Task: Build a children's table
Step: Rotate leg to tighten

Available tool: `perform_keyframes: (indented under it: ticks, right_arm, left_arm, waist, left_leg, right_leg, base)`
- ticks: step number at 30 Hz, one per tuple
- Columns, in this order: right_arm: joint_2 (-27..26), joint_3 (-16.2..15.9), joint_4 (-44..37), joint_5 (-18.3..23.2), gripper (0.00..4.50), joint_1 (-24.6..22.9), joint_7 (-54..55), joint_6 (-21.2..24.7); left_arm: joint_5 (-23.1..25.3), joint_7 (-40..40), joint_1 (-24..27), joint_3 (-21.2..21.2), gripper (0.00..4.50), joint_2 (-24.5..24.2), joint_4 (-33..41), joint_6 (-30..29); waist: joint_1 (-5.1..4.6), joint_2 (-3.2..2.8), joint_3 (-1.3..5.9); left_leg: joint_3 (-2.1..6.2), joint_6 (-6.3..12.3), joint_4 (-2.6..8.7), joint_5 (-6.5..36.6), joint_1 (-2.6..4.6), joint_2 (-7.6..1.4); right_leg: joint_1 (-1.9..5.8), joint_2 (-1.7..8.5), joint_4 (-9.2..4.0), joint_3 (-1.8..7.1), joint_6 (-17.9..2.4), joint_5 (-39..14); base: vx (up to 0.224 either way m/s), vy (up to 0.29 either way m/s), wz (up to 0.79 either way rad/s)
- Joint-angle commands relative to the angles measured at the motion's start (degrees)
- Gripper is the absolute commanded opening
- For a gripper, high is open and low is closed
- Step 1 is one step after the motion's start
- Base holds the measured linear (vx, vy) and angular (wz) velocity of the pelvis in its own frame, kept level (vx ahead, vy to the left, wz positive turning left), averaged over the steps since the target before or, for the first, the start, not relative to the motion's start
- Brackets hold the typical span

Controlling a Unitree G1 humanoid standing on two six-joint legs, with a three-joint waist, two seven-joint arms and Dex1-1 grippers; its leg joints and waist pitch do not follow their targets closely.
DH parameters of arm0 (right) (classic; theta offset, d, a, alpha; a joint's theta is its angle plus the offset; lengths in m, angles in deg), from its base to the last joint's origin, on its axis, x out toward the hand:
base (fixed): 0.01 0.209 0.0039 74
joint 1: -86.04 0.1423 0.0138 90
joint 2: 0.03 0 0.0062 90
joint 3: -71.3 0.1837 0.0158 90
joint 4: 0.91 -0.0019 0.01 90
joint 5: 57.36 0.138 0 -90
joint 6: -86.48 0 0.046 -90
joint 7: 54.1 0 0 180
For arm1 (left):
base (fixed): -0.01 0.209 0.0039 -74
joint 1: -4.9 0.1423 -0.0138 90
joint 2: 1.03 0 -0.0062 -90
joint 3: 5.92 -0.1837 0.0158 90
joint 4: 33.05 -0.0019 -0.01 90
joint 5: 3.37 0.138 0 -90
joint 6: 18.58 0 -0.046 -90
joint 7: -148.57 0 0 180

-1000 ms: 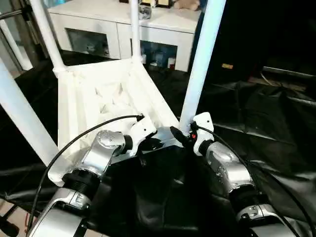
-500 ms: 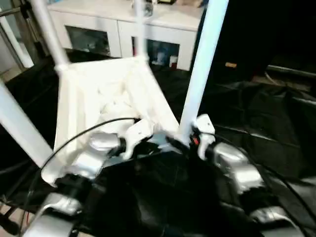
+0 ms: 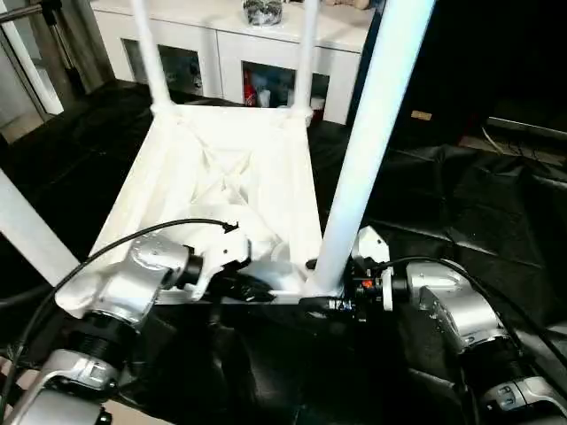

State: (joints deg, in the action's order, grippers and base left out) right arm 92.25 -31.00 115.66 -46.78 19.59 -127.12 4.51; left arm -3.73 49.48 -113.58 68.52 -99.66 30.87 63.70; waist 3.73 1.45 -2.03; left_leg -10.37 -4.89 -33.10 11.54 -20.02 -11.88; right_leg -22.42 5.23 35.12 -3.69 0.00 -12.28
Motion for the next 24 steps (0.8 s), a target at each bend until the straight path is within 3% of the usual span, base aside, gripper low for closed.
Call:
perform_keyframes:
  ticks: [1, 7, 11, 13, 14, 16, 18, 20, 24]
  right_arm:
    - [-0.09, -1.71, -1.15, -0.02, 3.39, -0.54, -1.27, 1.0]
    - [-0.51, -2.08, -2.57, 0.88, 2.83, -1.91, -1.65, 2.37]
    - [-3.11, -1.66, -1.59, -0.62, 2.72, -2.77, 4.49, 1.62]
    - [-5.45, -0.85, 0.75, -2.54, 2.71, -2.56, 10.79, -0.12]
    - [-7.03, -0.29, 2.34, -3.75, 2.7, -2.32, 15.16, -0.93]
    - [-7.5, -0.12, 2.75, -4.05, 2.7, -2.26, 16.48, -0.88]
    - [-10.96, 1.24, 6.09, -5.55, 2.7, -1.54, 25.52, -0.8]
    - [-14.52, 3.07, 9.16, -6.53, 2.7, -0.61, 34.97, -0.29]
    - [-19.9, 4.3, 11.91, -8.38, 2.7, 0.46, 45.86, -1.19]
  left_arm:
    - [-2.1, 2.57, 0.42, -1.92, 0.0, 1.17, 1.08, -0.28]
    - [-2.45, 1.54, 0.8, -2.19, 0.0, 1.11, 1.25, -0.18]
    - [0.13, -6.42, 0.38, -1.09, 0.0, 4.18, -0.25, 0.67]
    - [1.31, -11.79, -0.49, -0.18, 0.0, 6.48, -1.76, 0.0]
    - [1.62, -14.88, -1.05, 0.31, 0.0, 7.91, -2.62, -0.55]
    - [1.71, -15.7, -1.19, 0.38, 0.0, 8.29, -2.84, -0.54]
    - [2.74, -20.27, -1.87, 0.33, 0.0, 10.37, -3.81, -0.76]
    - [4.28, -26.21, -2.75, 0.55, 0.0, 13.17, -4.76, -1.77]
    - [5.65, -32.64, -3.74, 1.45, 0.0, 17.84, -5.28, -3.13]
  waist:
    - [0.12, 0.14, 2.85]
    - [0.47, 0.22, 2.85]
    - [0.65, 0.22, 2.76]
    - [0.53, 0.21, 2.39]
    - [0.37, 0.32, 2.19]
    - [0.07, 0.48, 2.0]
    - [-0.15, 0.39, 2.02]
    - [-0.8, 0.29, 1.96]
    - [-1.03, 0.24, 1.99]
  left_leg:
    - [-0.15, 5.27, 3.51, 5.16, 0.13, -1.72]
    - [-0.17, 5.23, 3.46, 4.8, 0.11, -1.68]
    - [-0.13, 4.43, 3.58, 5.64, 0.18, -1.69]
    - [-0.05, 3.12, 3.96, 8.16, 0.22, -1.7]
    - [0.08, 0.99, 4.26, 11.63, 0.54, -1.63]
    - [0.34, -0.02, 4.56, 13.8, 0.42, -1.53]
    - [0.38, -0.11, 4.55, 14.87, 0.76, -1.51]
    - [0.66, -1.05, 4.87, 15.24, 0.45, -1.37]
    - [0.65, -1.23, 4.82, 16.22, 0.87, -1.3]
  right_leg:
    - [2.64, 2.73, -2.96, 2.41, -16.56, 0.68]
    - [2.67, 2.78, -2.93, 2.44, -16.26, 0.63]
    - [2.61, 2.84, -3.12, 2.52, -15.73, -0.87]
    - [2.43, 2.99, -3.76, 2.59, -14.61, -5.56]
    - [2.27, 3.25, -4.57, 2.67, -12.93, -12.83]
    - [2.31, 3.26, -5.06, 2.68, -10.67, -18.49]
    - [1.87, 3.36, -5.48, 2.84, -9.35, -21.16]
    - [2.08, 3.2, -5.64, 2.67, -8.14, -23.26]
    - [1.56, 3.18, -6.03, 2.77, -7.4, -24.5]
  base:
    - [0.0, 0.0, 0.0]
    - [0.0, 0.0, 0.0]
    - [0.0, 0.0, 0.0]
    - [0.0, 0.0, 0.0]
    - [0.0, 0.0, 0.0]
    - [0.0, 0.0, 0.0]
    - [0.0, 0.0, 0.0]
    - [0.0, 0.0, 0.0]
    - [0.0, 0.0, 0.0]
